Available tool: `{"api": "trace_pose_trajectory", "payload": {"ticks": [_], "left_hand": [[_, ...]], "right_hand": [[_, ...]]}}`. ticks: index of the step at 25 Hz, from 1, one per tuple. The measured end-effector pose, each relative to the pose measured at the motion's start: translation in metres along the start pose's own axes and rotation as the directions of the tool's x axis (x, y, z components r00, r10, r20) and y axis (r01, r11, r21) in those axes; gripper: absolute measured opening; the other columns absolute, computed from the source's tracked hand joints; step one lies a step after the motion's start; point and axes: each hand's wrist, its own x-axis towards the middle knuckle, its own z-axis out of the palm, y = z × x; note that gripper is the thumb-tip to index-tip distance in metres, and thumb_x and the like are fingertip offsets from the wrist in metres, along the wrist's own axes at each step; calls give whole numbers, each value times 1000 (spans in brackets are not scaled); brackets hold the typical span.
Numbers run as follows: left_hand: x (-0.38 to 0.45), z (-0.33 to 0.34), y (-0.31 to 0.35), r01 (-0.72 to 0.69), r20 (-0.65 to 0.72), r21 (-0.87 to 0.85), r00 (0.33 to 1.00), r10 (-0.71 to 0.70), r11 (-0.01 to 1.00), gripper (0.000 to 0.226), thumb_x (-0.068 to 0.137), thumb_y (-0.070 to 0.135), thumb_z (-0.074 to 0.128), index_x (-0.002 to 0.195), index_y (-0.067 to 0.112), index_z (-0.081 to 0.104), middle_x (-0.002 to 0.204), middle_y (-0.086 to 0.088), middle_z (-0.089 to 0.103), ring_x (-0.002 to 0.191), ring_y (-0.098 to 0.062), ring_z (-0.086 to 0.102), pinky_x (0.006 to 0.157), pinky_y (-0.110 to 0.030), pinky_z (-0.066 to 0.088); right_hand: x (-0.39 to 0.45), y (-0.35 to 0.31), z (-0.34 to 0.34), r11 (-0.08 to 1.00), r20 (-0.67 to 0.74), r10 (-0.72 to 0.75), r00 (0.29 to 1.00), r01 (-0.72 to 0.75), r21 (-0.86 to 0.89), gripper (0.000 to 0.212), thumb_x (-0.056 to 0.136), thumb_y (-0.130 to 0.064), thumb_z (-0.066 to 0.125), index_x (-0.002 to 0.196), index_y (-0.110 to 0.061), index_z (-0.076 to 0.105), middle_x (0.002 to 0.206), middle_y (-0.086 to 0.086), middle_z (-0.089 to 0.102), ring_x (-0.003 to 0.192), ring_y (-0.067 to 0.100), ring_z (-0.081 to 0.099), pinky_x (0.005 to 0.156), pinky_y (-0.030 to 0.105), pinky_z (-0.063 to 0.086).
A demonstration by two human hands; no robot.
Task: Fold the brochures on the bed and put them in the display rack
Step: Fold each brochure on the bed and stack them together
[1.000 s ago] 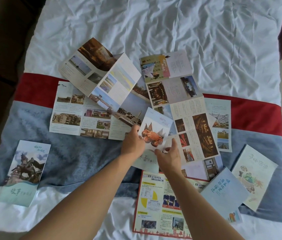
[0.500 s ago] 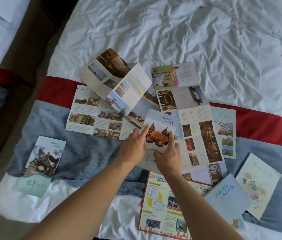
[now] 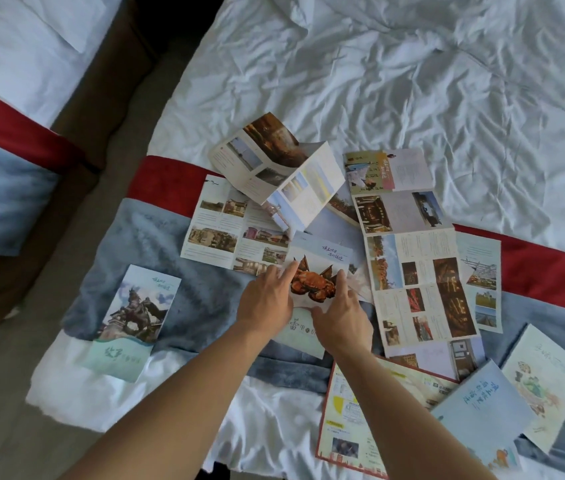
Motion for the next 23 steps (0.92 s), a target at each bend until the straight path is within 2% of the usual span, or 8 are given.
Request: {"api": "trace_pose_trajectory", "payload": {"ticks": [5, 9, 13, 17, 20, 23], "left_hand": [[-15, -25, -75, -47, -3, 14, 999, 47, 999, 70, 93, 22, 56, 155, 24, 23, 129, -10, 52, 104, -28, 59, 79, -38, 51], [-33, -41, -131, -47, 21, 25, 999, 46, 999, 70, 93, 21, 54, 155, 27, 22, 124, -9, 51, 100, -28, 59, 73, -40, 52], [-58, -45, -182, 29, 42, 39, 999, -30, 999, 70, 93, 21, 54, 155, 27, 22, 128, -9, 49, 100, -30, 60, 72, -40, 50], [-81, -39, -229, 98, 35, 44, 994, -100, 994, 65, 93, 25, 53, 152, 27, 25, 124, -9, 53, 106, -31, 58, 77, -42, 49], [-98, -30, -260, 232, 69, 4, 970, -232, 973, 67, 92, 27, 56, 152, 28, 25, 137, -9, 49, 118, -31, 55, 82, -43, 51], [-112, -19, -278, 289, 86, 12, 953, -289, 957, 67, 92, 27, 58, 151, 27, 27, 146, -10, 43, 117, -32, 55, 86, -45, 51]], "right_hand": [[-28, -66, 35, 1000, -15, 13, 1000, -12, 28, 82, 91, -39, 59, 154, -34, 8, 131, 5, 53, 103, 31, 64, 72, 40, 49], [-48, -114, 65, 999, -28, -11, 1000, 12, 41, 79, 90, -38, 59, 152, -34, 10, 127, 4, 53, 100, 29, 64, 70, 40, 52], [-63, -150, 100, 996, -2, -79, 997, 79, 48, 76, 91, -35, 59, 150, -34, 12, 124, 3, 55, 95, 29, 65, 63, 37, 46], [-77, -180, 142, 990, 56, -142, 988, 141, 33, 80, 91, -36, 59, 154, -32, 10, 124, 3, 56, 103, 28, 64, 71, 38, 48], [-86, -198, 175, 982, 102, -190, 976, 189, 23, 81, 92, -37, 57, 156, -30, 7, 125, 3, 56, 106, 27, 63, 76, 38, 49], [-92, -210, 199, 978, 161, -208, 965, 210, 1, 81, 93, -39, 54, 157, -29, 5, 129, 2, 55, 108, 27, 63, 83, 39, 50]]}}
